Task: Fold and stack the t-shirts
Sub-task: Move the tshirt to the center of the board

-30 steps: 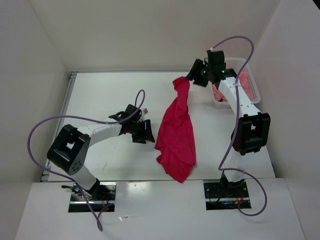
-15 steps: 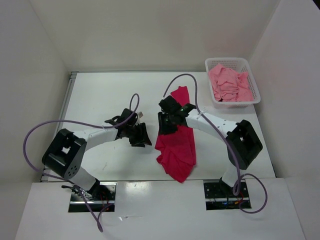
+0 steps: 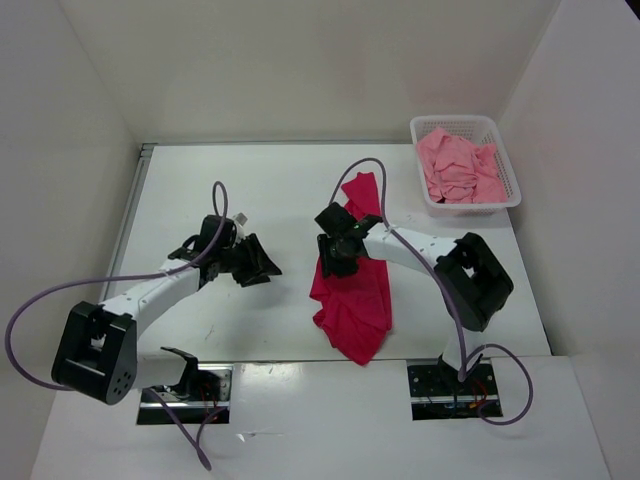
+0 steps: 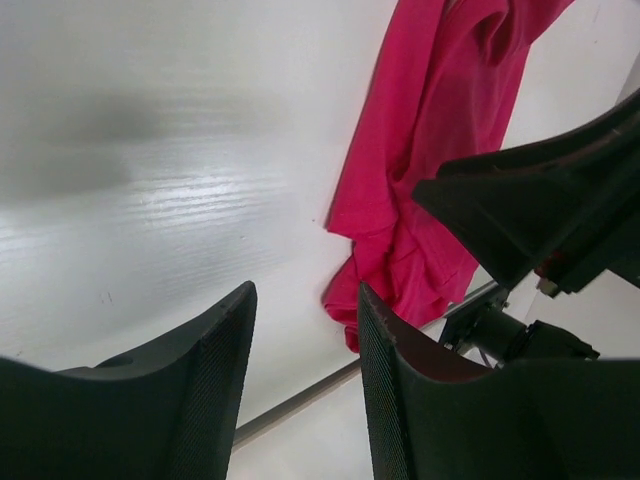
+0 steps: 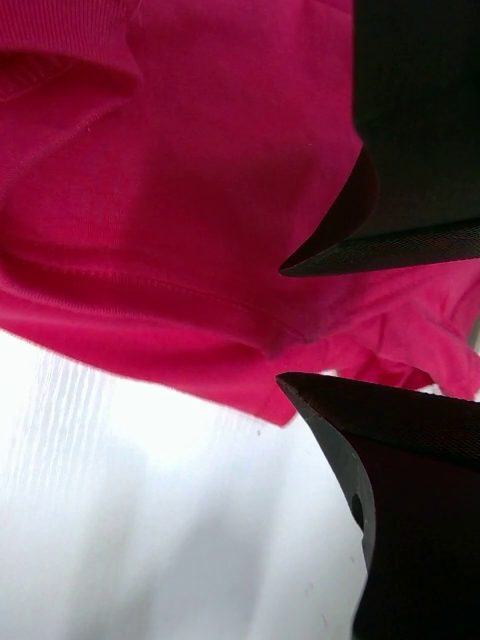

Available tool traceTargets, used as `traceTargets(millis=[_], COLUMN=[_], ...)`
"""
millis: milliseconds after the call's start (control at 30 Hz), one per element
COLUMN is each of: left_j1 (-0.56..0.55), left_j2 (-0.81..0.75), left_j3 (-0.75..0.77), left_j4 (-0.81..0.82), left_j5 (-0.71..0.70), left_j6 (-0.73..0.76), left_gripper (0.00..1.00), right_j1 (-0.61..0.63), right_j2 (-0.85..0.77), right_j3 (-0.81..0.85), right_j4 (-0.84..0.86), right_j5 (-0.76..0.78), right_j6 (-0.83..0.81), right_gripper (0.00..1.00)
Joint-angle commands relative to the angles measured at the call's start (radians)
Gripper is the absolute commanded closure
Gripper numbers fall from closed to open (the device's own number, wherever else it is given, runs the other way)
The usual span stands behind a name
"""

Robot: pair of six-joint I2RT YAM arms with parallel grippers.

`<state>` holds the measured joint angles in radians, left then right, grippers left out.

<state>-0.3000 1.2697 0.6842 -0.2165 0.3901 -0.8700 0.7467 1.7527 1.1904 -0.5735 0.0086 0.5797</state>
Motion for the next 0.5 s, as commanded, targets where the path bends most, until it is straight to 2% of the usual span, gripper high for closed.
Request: traceTargets(millis=[0,133,200,267,367,400,467], left_j1=[-0.002,-0.080,-0.151,-0.189,-0.211,-0.211,-0.223], left_j2=[0.017,0.077,0.147,0.198,0.237,0.247,0.284], left_j3=[-0.012,0.023,0.043,0.058,0.058,0.058,0.095], left_j4=[0.009,0.029,0.058,0.074,0.114,0.123,0.123], left_j5=[0.044,0.044,0.044,0.032,0.032,0.032,0.032], left_j6=[0.003,0.012,0.003,-0.021,-0.043,-0.043,-0.043], left_gripper=[0.48,0.48,0.46,0.46,0.43,0.42,0.38], right_j1=[0.017,0.017,0.017,0.017,0.017,0.008,-0.007], right_j2=[0.031,0.056,0.076,0.076,0.008,-0.016,-0.041], right_j3=[-0.002,0.009,0.018,0.027,0.028,0.028,0.028], right_j4=[0.037,0.037,0.024,0.015,0.004,-0.008,-0.028], right_j5=[0.045,0.056,0.056,0.091,0.103,0.103,0.103], right_j6=[-0.003,-0.003,-0.003,-0.003,0.006,0.006,0.006], right_gripper=[0.51,0.56,0.63,0.82,0.89,0.94,0.97])
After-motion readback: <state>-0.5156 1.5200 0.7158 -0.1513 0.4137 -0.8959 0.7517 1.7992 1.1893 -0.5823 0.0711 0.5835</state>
